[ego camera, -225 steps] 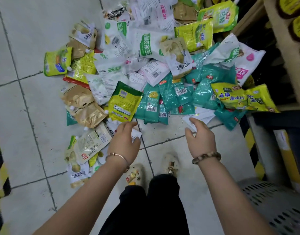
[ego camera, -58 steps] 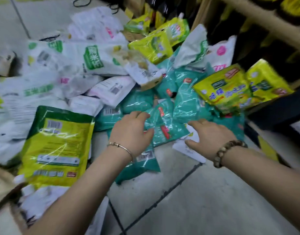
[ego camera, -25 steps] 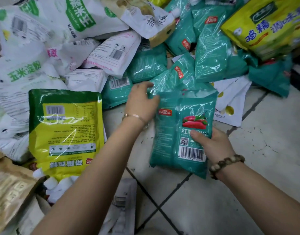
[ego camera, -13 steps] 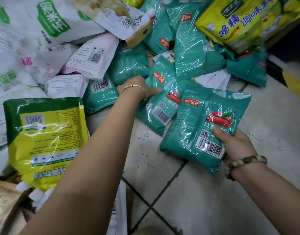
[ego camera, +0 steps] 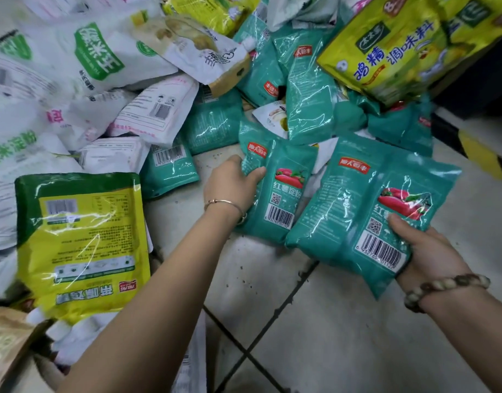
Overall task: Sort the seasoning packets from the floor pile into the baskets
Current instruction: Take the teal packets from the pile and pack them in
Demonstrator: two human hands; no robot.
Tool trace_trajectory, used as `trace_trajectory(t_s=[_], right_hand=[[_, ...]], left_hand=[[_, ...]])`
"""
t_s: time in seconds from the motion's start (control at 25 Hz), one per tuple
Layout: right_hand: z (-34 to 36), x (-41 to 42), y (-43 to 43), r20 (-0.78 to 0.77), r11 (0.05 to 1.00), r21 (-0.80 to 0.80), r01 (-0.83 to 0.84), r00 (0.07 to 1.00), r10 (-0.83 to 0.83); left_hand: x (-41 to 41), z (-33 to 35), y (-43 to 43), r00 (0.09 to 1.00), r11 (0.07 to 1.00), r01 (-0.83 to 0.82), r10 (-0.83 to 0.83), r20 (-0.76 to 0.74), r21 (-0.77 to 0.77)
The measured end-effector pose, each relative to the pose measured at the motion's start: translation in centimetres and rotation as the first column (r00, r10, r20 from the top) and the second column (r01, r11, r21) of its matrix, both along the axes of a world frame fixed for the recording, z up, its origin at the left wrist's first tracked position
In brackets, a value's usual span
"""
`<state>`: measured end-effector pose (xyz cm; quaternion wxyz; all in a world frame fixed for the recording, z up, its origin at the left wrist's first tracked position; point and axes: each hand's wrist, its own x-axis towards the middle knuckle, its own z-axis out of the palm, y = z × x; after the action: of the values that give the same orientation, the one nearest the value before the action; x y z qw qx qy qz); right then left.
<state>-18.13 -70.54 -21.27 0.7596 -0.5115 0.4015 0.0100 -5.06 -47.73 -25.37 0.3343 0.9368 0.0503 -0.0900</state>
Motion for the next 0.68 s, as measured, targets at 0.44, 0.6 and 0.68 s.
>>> trace_trajectory(t_s=[0.44,0.6,0.68], right_hand=[[1.6,-1.8,-3.3,0.045,0.979,-0.066,0.192,0.981,-0.189],[2.7,-3.1,-5.6,0.071,0.91,-0.309,0.276,0.961,-0.267],[3.4,-4.0,-6.8,0.062,0.875,-0.381,0.3,0.952,-0.3]], left_hand=[[-3.0,2.5,-3.4,0.955,0.94,0.128,-0.03,0.296,-0.316],[-3.9,2.8,-5.4,0.956,0.886,0.149,-0.016,0.293,-0.439],[-4.3,3.5,-6.8,0.959,0.893,0.132,-0.005,0.285,-0.43]])
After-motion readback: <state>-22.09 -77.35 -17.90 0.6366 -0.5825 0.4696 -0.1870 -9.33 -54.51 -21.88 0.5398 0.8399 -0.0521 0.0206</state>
